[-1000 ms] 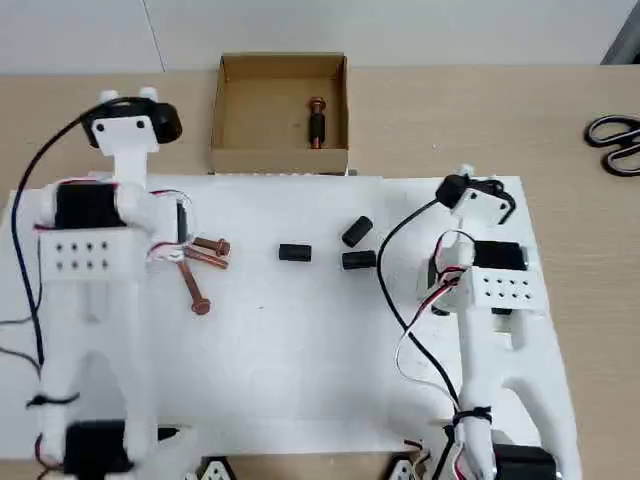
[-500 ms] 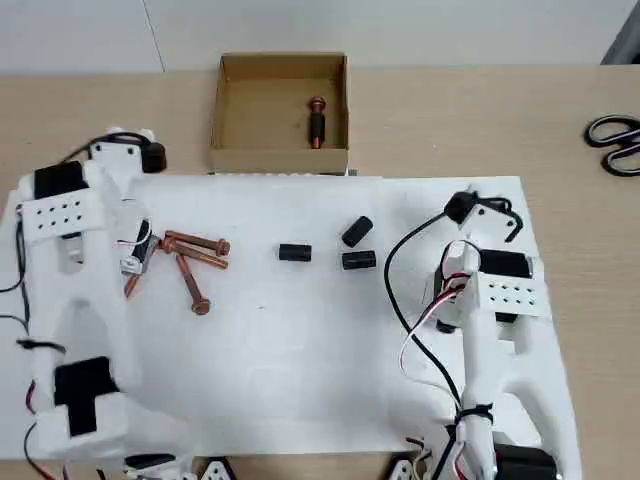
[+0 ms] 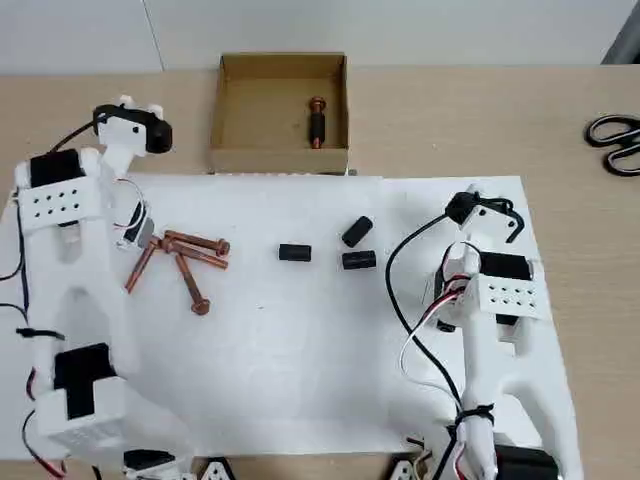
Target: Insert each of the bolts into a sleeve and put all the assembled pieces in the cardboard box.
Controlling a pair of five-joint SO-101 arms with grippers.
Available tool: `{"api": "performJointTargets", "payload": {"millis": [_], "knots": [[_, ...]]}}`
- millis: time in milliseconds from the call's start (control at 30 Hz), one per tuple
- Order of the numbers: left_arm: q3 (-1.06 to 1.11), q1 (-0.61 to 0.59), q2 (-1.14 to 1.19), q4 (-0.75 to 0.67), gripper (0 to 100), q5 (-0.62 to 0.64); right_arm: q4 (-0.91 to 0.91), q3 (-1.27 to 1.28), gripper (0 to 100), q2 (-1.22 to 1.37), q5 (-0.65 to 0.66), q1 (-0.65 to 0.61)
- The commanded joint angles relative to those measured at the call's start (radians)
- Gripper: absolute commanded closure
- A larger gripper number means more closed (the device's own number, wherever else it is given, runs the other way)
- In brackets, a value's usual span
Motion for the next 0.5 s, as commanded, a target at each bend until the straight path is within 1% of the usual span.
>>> {"api": "performJointTargets", "payload": {"millis": [0, 233, 467], "knots": [[-0.048, 0.003, 0.057, -0.017, 89, -0.023, -0.018, -0.005, 99.5, -0.041, -0.002, 0.002], [-0.168, 0.003, 0.216, -0.012, 90, -0.031, -0.018, -0.005, 99.5, -0.041, -0.002, 0.005], [-0.223, 0.009, 0.321, -0.012, 90, -0.032, -0.013, -0.005, 99.5, -0.039, -0.002, 0.005]]}}
